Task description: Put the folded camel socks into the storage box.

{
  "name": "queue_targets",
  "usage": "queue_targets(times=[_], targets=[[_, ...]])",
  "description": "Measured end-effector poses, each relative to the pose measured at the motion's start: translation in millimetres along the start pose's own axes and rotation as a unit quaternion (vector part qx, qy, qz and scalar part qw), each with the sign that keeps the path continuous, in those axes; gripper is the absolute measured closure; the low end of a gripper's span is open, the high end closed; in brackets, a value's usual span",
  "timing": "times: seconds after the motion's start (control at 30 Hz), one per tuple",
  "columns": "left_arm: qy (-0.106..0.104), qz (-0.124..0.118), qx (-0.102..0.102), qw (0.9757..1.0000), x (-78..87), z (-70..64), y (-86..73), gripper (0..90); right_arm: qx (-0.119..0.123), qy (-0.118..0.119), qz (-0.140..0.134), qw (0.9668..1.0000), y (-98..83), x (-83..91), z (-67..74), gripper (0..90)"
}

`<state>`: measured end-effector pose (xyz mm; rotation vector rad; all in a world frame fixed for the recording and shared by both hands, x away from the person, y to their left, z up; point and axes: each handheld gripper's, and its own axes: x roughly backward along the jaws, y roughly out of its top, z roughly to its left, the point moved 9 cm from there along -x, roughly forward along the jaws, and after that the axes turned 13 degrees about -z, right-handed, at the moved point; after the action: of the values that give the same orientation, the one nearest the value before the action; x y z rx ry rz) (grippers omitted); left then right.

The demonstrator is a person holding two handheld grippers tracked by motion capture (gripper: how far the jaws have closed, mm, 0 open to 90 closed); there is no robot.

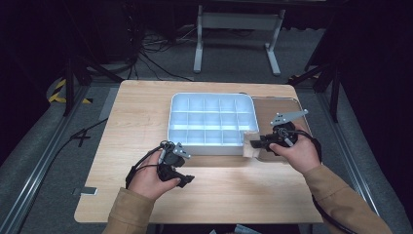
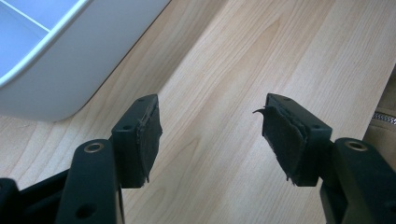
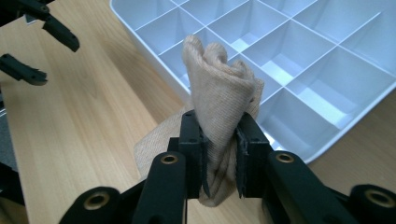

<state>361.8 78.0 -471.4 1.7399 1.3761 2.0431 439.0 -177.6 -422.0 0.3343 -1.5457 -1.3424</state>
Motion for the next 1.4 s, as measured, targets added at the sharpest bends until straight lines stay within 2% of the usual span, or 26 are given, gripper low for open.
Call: queue_targets(times=[0.3,0.33,0.8,0.93,1.2,1.4], targets=[[0.012,-0.005,0.017,0.9998,5.9,3.2,-3.4,38.0,0.000,-0.011,0.007,0.9999,6.6,-3.1,-14.8,75.7],[0.013,-0.004,0.019,0.9997,7.7,4.1,-5.6,38.1,0.008,-0.013,0.011,0.9998,7.6,-5.6,-19.0,75.6],[0.030,-0.009,0.034,0.9989,18.1,7.2,-18.2,37.8,0.011,-0.031,0.044,0.9985,12.6,-20.1,-40.4,75.4],[0.033,-0.011,0.035,0.9988,18.5,8.0,-20.2,37.8,0.013,-0.039,0.058,0.9974,12.9,-22.7,-45.9,75.4],[0.034,-0.007,0.036,0.9987,18.8,8.7,-21.5,37.6,0.016,-0.051,0.070,0.9961,14.8,-27.7,-53.8,75.5],[0.035,-0.009,0.037,0.9987,19.1,9.6,-21.8,37.5,0.013,-0.051,0.074,0.9959,16.4,-33.8,-57.3,75.4]])
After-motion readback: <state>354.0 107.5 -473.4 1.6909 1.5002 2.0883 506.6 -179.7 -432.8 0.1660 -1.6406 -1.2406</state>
